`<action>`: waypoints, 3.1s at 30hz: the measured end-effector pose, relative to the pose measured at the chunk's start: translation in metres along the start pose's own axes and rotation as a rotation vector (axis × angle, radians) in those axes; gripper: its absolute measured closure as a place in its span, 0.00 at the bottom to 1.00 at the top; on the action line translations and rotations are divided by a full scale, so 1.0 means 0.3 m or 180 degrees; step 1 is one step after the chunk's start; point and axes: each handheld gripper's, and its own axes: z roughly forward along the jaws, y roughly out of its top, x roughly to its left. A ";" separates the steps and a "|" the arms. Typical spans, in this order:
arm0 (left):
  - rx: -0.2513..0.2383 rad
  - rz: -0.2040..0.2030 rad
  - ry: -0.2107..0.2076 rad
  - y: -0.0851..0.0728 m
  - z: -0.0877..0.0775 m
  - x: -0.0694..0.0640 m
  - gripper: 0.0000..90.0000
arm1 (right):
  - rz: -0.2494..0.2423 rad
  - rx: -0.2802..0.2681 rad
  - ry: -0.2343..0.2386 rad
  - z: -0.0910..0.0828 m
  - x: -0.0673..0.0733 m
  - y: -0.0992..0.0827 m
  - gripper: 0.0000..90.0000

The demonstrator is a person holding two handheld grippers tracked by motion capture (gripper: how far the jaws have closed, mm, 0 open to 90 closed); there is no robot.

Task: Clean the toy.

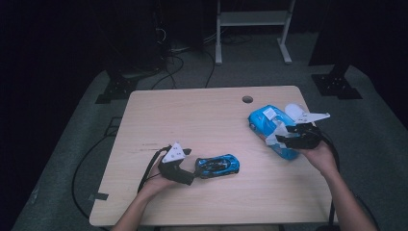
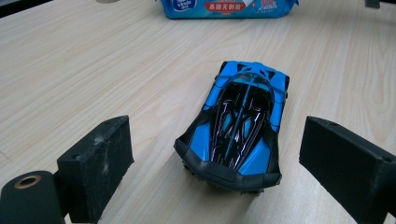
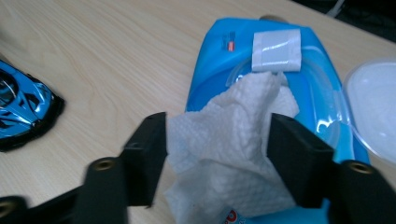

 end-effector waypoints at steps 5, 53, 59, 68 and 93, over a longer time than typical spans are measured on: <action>-0.0050 -0.0020 0.0000 0.008 0.003 0.002 0.09 | 0.0003 0.0081 -0.0063 0.018 -0.005 -0.001 0.73; 0.0295 0.0361 -0.0150 -0.008 0.087 -0.038 0.08 | -0.0964 0.0149 0.1674 0.080 0.504 0.188 0.90; 0.0489 0.0252 -0.0142 -0.022 0.094 -0.013 0.20 | -0.1075 0.0345 0.1326 0.190 0.512 0.172 0.77; 0.0415 0.0290 -0.0230 -0.030 0.114 -0.009 0.18 | -0.0869 0.0166 0.1466 0.318 0.606 0.159 0.77; 0.0640 0.0483 -0.0214 -0.026 0.128 -0.012 0.22 | -0.0861 0.0099 0.1105 0.249 0.521 0.056 0.83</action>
